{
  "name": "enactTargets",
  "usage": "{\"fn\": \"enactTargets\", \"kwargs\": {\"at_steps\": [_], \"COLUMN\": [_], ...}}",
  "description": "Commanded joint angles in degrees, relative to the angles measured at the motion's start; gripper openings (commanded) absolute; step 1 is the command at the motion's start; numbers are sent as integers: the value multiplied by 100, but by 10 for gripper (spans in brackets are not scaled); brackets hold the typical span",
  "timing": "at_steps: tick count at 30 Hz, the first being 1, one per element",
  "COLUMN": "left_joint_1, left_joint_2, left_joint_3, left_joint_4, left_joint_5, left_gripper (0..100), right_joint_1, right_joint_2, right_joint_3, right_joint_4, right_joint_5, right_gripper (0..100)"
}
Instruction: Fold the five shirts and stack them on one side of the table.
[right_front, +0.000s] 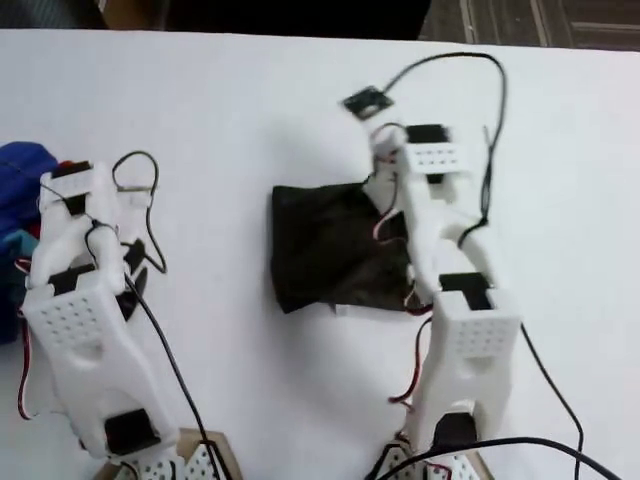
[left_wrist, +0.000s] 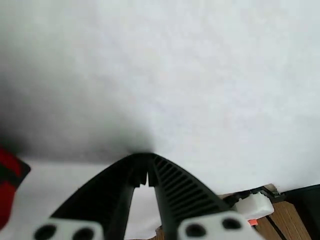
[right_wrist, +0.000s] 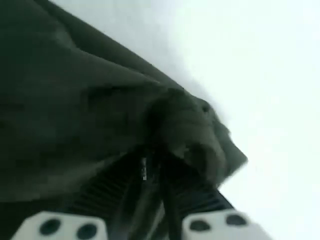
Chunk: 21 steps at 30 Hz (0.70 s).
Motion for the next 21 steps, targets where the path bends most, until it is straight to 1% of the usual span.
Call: {"fn": "enactTargets", "kwargs": {"at_steps": [1, 8, 11, 16, 21], "left_joint_1": [404, 404, 404, 404, 404], "left_joint_2": [79, 79, 79, 79, 79], "left_joint_3": [84, 84, 84, 84, 84], "left_joint_4": [-211, -211, -211, -211, -211], "left_joint_5": [-26, -26, -26, -26, -26], "left_gripper": [27, 27, 27, 27, 27], "right_joint_1": [268, 523, 690, 514, 532], "right_joint_2": [-365, -637, -769, -1534, -1903], "right_joint_3": [-220, -220, -264, -211, 123], "right_joint_4": [-22, 13, 286, 980, 901], "right_joint_5": [70, 53, 9, 9, 9], "right_gripper": [21, 21, 21, 21, 21]}}
